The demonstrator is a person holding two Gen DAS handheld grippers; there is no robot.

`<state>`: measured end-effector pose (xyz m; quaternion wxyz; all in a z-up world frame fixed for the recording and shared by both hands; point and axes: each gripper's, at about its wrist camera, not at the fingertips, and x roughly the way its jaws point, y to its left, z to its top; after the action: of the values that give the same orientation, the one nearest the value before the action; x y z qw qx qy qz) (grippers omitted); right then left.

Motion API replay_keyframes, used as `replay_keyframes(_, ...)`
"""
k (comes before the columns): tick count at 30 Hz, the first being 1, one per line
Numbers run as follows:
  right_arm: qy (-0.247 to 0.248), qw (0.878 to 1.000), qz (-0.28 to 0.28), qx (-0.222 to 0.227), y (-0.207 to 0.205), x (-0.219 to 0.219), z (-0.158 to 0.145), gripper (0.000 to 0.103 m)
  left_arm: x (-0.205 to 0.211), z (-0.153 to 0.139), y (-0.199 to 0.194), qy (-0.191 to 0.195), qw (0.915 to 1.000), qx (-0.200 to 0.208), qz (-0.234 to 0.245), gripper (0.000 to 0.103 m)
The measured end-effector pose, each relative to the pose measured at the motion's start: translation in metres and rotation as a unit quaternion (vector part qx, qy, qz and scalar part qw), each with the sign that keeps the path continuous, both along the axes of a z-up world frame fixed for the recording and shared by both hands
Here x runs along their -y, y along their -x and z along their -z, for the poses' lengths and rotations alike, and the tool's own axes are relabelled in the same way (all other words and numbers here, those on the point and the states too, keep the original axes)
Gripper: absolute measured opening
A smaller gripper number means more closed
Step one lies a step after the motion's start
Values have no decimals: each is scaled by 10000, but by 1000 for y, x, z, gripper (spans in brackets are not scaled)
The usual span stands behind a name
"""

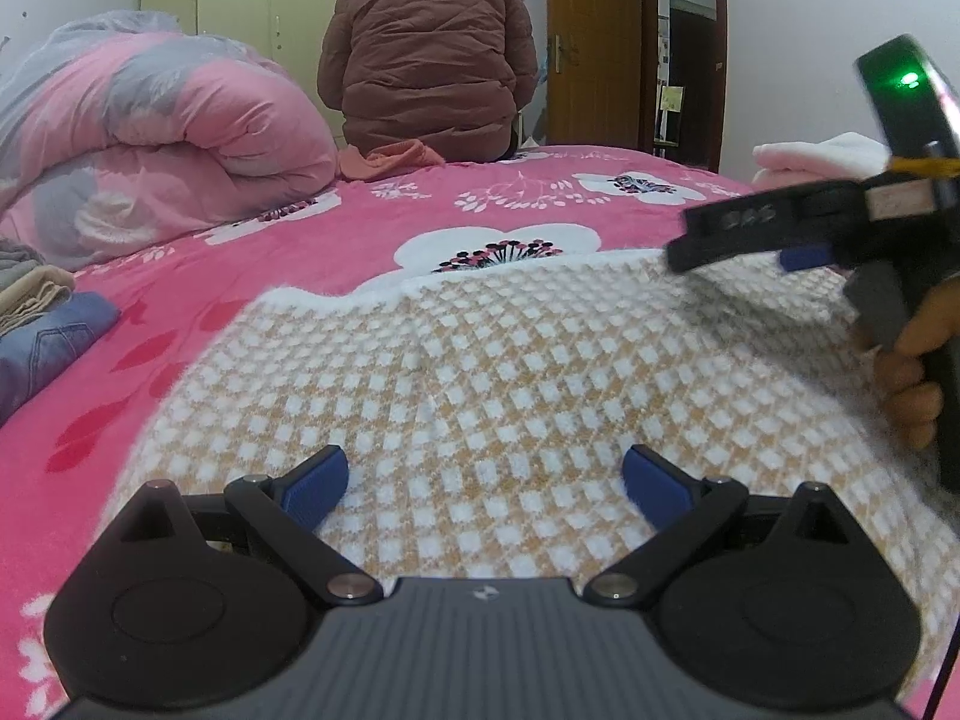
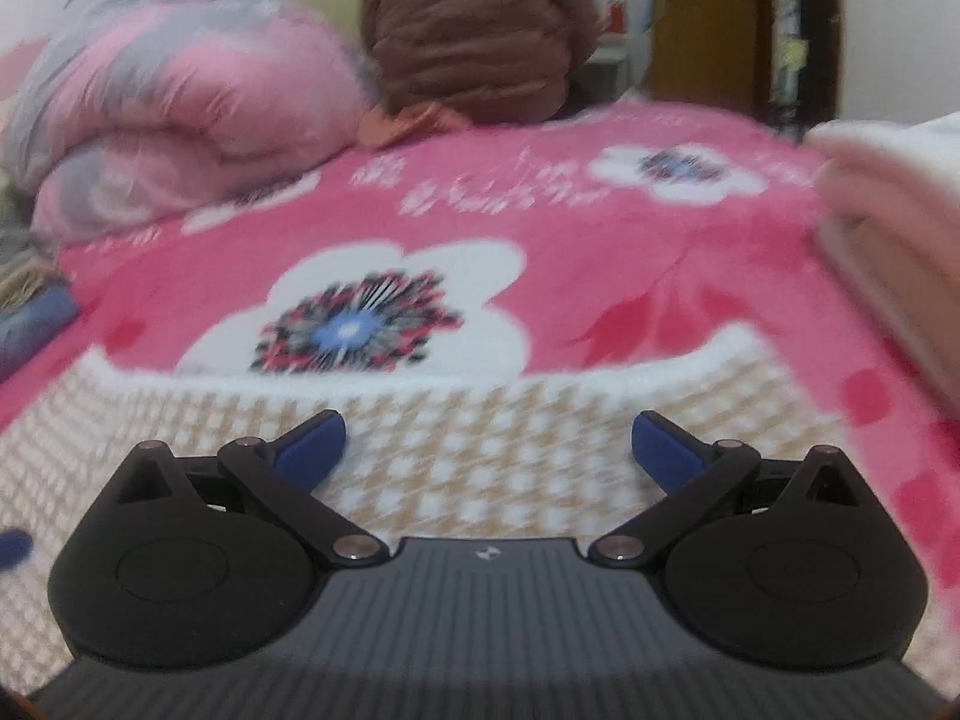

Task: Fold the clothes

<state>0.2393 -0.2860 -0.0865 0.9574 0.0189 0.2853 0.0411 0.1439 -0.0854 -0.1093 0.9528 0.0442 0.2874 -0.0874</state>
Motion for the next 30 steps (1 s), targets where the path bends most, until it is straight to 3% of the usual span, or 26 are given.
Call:
replay_keyframes(3,66,9997,237,-84,-2,17,10,102,1,1,-1,-31,10000,-1,18,99)
replay_keyframes(5,-562,9968,359,-438,-14,39,30,102,1,0,-1,-31,10000,8,10,99)
replay_keyframes(6,-630,9961,369,-498,-17,41,28,102,0,0,-1,-10,10000,2,8,99)
replay_keyframes(8,-273,9978,349,-497,-15,31,20,102,-1,1,0,7,10000,7,9,99)
replay_keyframes(12,-30,9987,489,-113,10,38,-2,101,0,1,1,-5,10000,16,12,99)
replay_keyframes(14,97,9981,598,-108,18,49,4,102,0,1,1,-14,10000,20,30,99)
replay_keyframes(17,-115,9976,614,-282,19,68,32,102,0,1,1,-29,10000,25,23,99)
replay_keyframes(21,301,9970,681,-231,22,51,16,101,-1,1,2,-14,10000,28,18,99)
replay_keyframes(25,-89,9989,349,312,63,36,1,101,0,2,2,-30,10000,33,24,99)
replay_keyframes(28,42,9996,221,183,72,22,30,102,2,1,2,-80,10000,45,21,99)
replay_keyframes(30,92,9997,194,125,70,19,33,102,4,0,2,-160,9999,52,-4,99)
